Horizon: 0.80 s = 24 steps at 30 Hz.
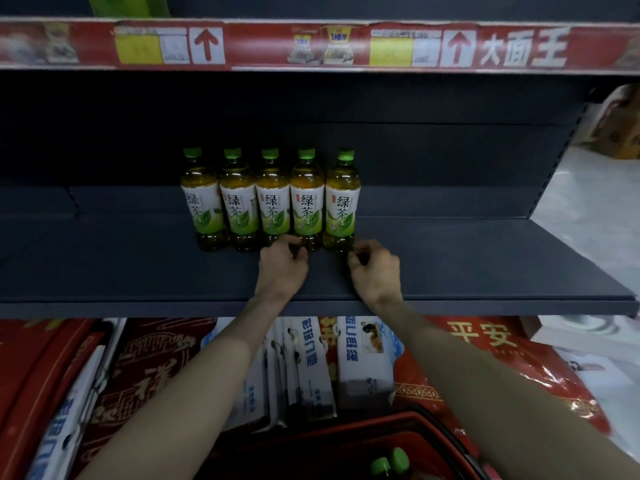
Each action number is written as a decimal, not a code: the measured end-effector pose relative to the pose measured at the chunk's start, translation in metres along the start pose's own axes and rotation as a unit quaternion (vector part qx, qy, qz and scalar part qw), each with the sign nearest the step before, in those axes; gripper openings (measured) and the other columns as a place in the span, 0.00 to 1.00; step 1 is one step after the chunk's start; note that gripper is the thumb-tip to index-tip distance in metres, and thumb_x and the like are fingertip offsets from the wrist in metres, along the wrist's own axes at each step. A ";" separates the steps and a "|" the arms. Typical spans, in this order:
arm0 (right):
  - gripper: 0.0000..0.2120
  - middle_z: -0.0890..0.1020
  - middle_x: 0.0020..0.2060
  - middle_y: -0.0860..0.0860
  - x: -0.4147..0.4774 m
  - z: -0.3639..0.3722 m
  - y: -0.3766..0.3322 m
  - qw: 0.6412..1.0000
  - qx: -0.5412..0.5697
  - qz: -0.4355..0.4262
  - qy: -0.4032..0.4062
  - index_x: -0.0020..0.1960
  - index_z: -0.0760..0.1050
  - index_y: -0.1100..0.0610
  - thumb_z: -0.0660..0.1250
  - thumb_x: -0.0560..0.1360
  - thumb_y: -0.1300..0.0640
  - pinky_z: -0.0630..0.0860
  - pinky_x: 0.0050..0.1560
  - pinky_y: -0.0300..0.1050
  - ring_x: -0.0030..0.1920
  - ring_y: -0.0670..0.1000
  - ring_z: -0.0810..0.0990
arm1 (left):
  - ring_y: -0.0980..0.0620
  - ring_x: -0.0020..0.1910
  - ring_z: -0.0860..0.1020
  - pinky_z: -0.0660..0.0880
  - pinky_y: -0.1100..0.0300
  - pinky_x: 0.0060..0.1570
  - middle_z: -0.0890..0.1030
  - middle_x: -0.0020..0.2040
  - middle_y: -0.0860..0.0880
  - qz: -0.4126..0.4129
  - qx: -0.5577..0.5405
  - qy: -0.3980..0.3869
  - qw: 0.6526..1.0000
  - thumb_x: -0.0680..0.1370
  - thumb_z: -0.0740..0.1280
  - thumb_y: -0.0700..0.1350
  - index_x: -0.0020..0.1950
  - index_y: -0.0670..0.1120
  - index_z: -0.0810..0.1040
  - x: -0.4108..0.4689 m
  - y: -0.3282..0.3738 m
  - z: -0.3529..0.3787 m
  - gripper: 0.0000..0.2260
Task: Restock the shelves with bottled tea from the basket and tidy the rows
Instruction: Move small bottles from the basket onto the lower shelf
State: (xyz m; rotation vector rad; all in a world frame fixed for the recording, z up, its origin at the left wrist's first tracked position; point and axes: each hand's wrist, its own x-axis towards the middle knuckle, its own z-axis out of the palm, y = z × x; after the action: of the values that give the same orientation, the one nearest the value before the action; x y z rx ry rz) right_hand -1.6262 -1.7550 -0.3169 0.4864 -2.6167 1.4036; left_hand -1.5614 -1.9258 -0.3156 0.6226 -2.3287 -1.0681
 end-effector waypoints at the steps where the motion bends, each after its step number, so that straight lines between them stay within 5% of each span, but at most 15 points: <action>1: 0.12 0.85 0.55 0.53 -0.006 -0.003 0.000 1.000 0.002 0.003 0.000 0.63 0.81 0.57 0.68 0.81 0.56 0.77 0.58 0.40 0.56 0.52 0.83 | 0.50 0.43 0.83 0.76 0.63 0.46 0.83 0.39 0.49 0.013 0.000 -0.010 1.000 0.83 0.68 0.45 0.65 0.45 0.81 -0.006 0.002 -0.003 0.12; 8: 0.09 0.85 0.52 0.51 -0.077 -0.024 -0.007 0.999 0.040 -0.009 -0.021 0.60 0.82 0.58 0.68 0.81 0.59 0.74 0.52 0.35 0.53 0.49 0.82 | 0.58 0.38 0.81 0.76 0.63 0.45 0.82 0.36 0.56 0.081 0.045 -0.047 0.995 0.82 0.68 0.45 0.57 0.49 0.85 -0.071 0.019 -0.040 0.07; 12: 0.05 0.84 0.45 0.45 -0.126 -0.037 -0.005 0.996 0.018 -0.028 -0.084 0.55 0.81 0.54 0.68 0.81 0.59 0.71 0.41 0.25 0.44 0.40 0.81 | 0.60 0.40 0.81 0.73 0.68 0.47 0.82 0.38 0.59 0.066 0.061 -0.083 0.993 0.82 0.69 0.46 0.55 0.51 0.86 -0.117 0.030 -0.055 0.06; 17: 0.07 0.85 0.46 0.43 -0.178 -0.049 0.011 0.981 -0.009 -0.058 -0.187 0.55 0.83 0.55 0.69 0.78 0.60 0.79 0.52 0.39 0.47 0.43 0.83 | 0.62 0.36 0.81 0.80 0.60 0.45 0.84 0.41 0.57 0.039 0.040 -0.169 0.984 0.81 0.69 0.46 0.54 0.52 0.85 -0.178 0.022 -0.066 0.05; 21: 0.10 0.86 0.51 0.47 -0.210 -0.060 0.023 0.967 -0.045 -0.046 -0.248 0.59 0.83 0.55 0.71 0.78 0.58 0.71 0.48 0.24 0.52 0.44 0.82 | 0.60 0.40 0.83 0.83 0.57 0.50 0.85 0.45 0.57 0.005 0.036 -0.222 0.974 0.80 0.70 0.47 0.55 0.53 0.86 -0.218 -0.003 -0.064 0.06; 24: 0.12 0.84 0.53 0.46 -0.223 -0.066 0.033 0.952 -0.085 -0.038 -0.292 0.60 0.82 0.54 0.73 0.77 0.55 0.71 0.52 0.29 0.55 0.44 0.80 | 0.54 0.42 0.85 0.85 0.54 0.50 0.86 0.48 0.54 -0.052 0.034 -0.272 0.960 0.81 0.71 0.46 0.57 0.51 0.86 -0.239 -0.024 -0.062 0.07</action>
State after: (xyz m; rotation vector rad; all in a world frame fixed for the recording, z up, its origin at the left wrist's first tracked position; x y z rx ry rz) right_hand -1.4300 -1.6348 -0.3655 1.1101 -3.0797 1.1192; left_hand -1.3348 -1.8340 -0.3586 0.5293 -2.8342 -1.3473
